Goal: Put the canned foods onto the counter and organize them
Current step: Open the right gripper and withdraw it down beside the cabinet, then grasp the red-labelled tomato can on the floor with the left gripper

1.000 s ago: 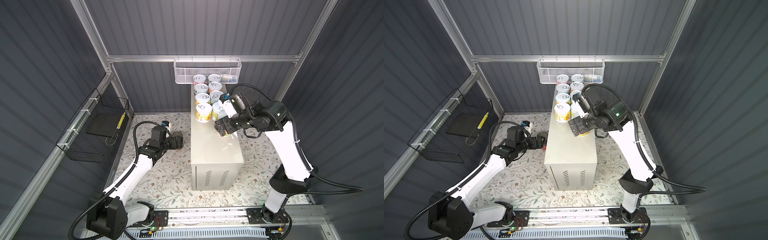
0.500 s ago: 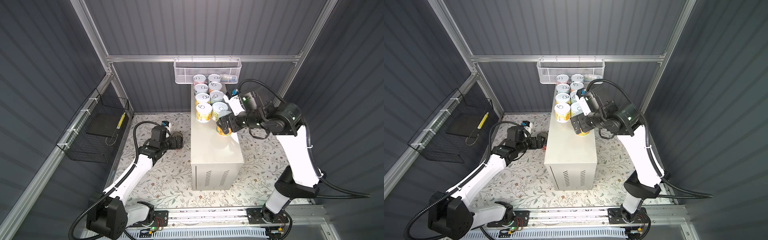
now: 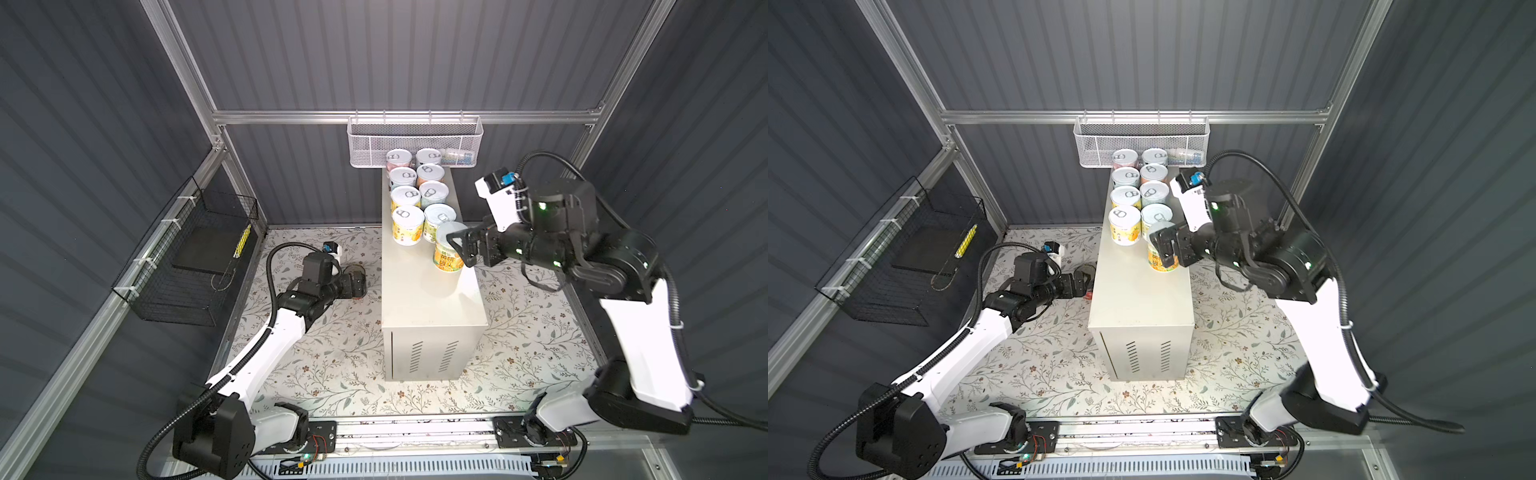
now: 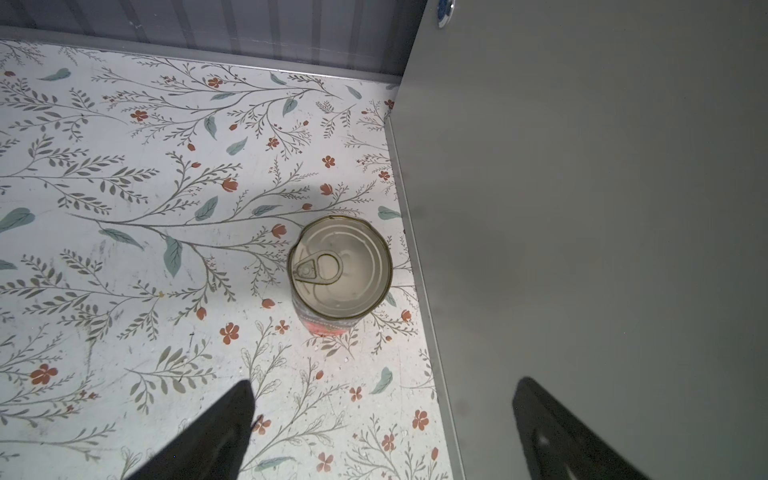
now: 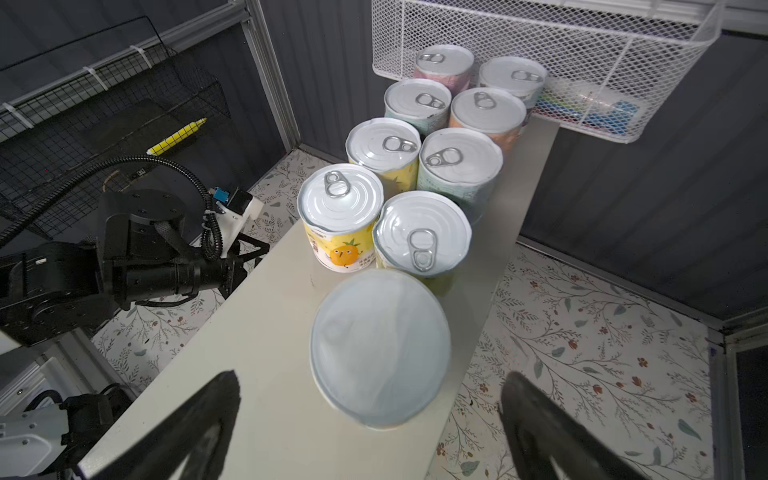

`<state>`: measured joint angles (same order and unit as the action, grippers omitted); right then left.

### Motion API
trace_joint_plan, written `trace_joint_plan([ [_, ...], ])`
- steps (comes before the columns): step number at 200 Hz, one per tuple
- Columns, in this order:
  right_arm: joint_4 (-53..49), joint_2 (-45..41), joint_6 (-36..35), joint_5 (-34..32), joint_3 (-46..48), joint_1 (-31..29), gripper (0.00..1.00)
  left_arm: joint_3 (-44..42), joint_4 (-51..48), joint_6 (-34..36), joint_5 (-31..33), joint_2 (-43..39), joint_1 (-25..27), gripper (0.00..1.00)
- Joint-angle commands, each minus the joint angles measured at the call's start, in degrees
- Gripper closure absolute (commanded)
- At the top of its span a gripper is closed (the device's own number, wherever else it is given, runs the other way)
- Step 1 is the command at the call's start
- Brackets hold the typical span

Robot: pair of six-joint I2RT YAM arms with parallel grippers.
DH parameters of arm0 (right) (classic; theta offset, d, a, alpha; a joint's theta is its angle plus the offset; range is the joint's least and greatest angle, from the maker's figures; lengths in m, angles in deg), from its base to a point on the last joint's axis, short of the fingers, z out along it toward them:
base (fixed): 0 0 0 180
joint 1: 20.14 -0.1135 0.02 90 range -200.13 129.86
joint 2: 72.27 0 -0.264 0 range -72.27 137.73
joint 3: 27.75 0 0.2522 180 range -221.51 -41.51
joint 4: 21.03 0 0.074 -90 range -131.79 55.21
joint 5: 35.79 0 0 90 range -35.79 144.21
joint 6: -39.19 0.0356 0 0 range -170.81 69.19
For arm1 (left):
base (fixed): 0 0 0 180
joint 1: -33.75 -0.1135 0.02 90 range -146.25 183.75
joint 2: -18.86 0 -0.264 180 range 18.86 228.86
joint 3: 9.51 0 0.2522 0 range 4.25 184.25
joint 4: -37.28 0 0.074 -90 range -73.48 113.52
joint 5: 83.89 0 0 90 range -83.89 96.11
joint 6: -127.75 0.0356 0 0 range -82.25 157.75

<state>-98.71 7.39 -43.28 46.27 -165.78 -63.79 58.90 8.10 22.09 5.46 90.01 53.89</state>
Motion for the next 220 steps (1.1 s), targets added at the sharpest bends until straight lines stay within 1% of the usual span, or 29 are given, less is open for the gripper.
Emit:
trace_joint_plan([
  [1,18.65,-11.59,0.79,-4.31,14.58,-0.16,0.01,-0.59,-1.2,0.66,1.56,-0.73,-0.35,0.0],
  [11,22.49,-15.98,1.59,-7.63,20.55,0.17,0.01,-0.71,-1.35,0.76,2.06,-0.67,-0.31,0.01],
  [19,23.52,-18.72,1.95,-9.76,23.73,0.8,0.01,-0.82,-1.49,0.86,2.39,-0.5,-0.32,0.01],
  [35,22.64,-21.75,3.86,-13.28,27.78,3.09,0.01,-1.28,-1.45,0.82,2.83,-0.27,-0.28,0.0],
  [47,21.41,-23.35,5.4,-13.38,30.86,5.77,0.01,-1.71,-0.97,0.86,3.01,-0.14,-0.28,0.01],
  [68,20.37,-26.18,10.55,-9.46,37.45,13.44,0.01,-2.5,0.29,0.6,3.46,0.3,-0.28,0.0],
  [92,24.91,-31.36,14.0,-5.33,48.03,21.38,0.01,-3.82,2.68,0.5,3.79,1.03,-0.28,0.0],
  [117,31.05,-36.17,16.56,4.04,58.85,28.94,0.01,-5.94,6.72,1.26,3.28,2.52,-0.28,0.01],
  [138,33.35,-36.43,20.4,12.21,64.67,34.12,0.01,-7.15,9.26,1.93,3.96,3.92,-0.28,0.0],
  [152,35.52,-35.94,22.4,15.52,67.84,35.47,0.01,-7.87,11.36,2.17,4.35,4.8,-0.28,0.01],
  [171,37.72,-35.04,23.26,17.14,70.3,35.64,0.01,-8.84,14.67,2.21,4.67,6.6,-0.28,0.0],
  [196,39.38,-33.97,23.16,18.18,70.93,35.71,0.01,-9.47,19.14,2.3,6.12,9.8,-0.28,0.01],
  [220,39.21,-32.79,22.16,18.61,69.75,35.75,0.01,-8.92,22.79,2.4,6.08,13.81,-0.28,0.0],
])
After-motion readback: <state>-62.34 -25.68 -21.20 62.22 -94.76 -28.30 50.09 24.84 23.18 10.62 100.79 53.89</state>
